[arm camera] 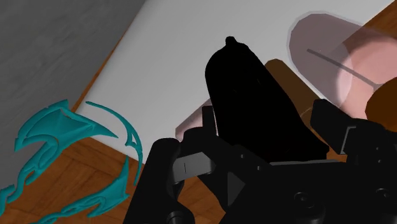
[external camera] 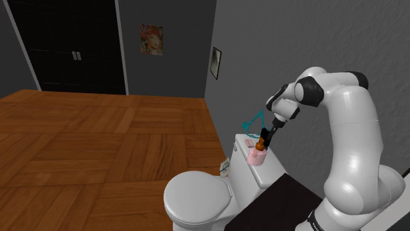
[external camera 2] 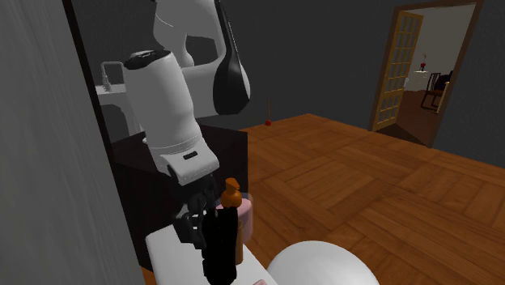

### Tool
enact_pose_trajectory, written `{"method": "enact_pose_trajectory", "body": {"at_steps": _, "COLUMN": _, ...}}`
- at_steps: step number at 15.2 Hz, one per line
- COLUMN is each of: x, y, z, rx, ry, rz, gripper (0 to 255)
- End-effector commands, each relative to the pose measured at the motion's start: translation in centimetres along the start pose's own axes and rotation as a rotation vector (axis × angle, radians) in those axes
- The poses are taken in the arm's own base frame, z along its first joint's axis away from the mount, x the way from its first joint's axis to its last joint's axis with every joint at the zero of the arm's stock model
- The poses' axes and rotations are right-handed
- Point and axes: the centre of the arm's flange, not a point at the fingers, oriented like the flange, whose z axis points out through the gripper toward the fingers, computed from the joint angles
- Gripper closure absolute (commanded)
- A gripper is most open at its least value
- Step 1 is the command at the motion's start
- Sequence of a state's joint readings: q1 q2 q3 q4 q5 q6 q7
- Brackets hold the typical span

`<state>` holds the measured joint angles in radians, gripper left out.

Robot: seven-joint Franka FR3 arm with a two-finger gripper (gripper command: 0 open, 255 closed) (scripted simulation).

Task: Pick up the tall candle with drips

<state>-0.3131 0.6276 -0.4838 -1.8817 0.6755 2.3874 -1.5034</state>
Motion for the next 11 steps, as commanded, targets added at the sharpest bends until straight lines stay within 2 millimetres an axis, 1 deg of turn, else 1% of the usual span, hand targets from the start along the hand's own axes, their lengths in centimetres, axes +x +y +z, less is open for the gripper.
{"method": "enact_pose_trajectory", "body": {"at_steps": 1, "x": 0.2, "y": 0.1, "z": -1.2, "rx": -0.001, "ry": 0.0, "rz": 0.0, "gripper": 255}}
{"method": "enact_pose_trajectory", "body": {"at_steps": 9, "x": 0.9, "y": -0.1, "z": -5.3, "rx": -0.001, "ry": 0.0, "rz": 0.0, "gripper": 255}}
{"method": "enact_pose_trajectory", "body": {"at_steps": 11, "x": 0.9, "y": -0.1, "z": -5.4, "rx": -0.001, "ry": 0.0, "rz": 0.0, "gripper": 255}}
